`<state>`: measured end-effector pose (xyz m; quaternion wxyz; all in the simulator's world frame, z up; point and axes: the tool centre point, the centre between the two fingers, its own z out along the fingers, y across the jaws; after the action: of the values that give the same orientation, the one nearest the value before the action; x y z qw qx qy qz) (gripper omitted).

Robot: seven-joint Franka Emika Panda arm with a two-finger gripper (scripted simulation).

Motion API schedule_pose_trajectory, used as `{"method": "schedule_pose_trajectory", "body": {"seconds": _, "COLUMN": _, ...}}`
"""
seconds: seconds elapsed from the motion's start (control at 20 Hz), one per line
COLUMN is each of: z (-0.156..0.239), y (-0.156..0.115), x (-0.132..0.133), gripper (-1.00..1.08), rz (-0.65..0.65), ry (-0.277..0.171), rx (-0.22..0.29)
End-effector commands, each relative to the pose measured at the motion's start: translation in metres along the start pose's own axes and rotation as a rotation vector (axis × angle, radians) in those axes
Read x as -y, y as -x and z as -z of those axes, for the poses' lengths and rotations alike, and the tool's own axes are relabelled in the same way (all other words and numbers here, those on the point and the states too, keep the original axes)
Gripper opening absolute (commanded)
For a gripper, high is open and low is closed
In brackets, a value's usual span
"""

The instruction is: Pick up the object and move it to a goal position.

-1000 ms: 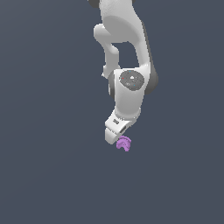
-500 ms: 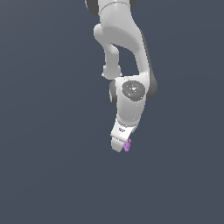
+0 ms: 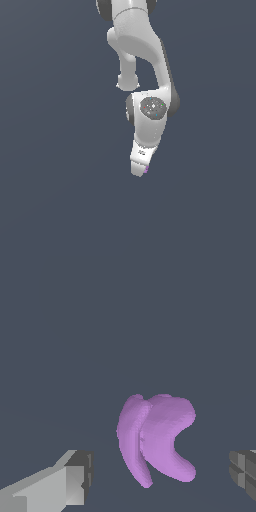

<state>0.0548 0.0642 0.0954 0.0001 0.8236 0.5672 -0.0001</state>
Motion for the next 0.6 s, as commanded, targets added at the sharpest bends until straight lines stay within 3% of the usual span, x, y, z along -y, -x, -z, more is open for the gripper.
{"method": "schedule_pose_trajectory", "body": {"seconds": 0.0, "z": -0.001, "y": 0.000, "x": 0.000, "gripper": 1.00, "rz": 0.008, "ry": 0.000, "rx": 0.000}}
{"method": "schedule_pose_trajectory", "body": {"seconds": 0.55, "z": -0.038, "y": 0.000, "x": 0.001, "gripper": 1.00, "rz": 0.008, "ry": 0.000, "rx": 0.000}}
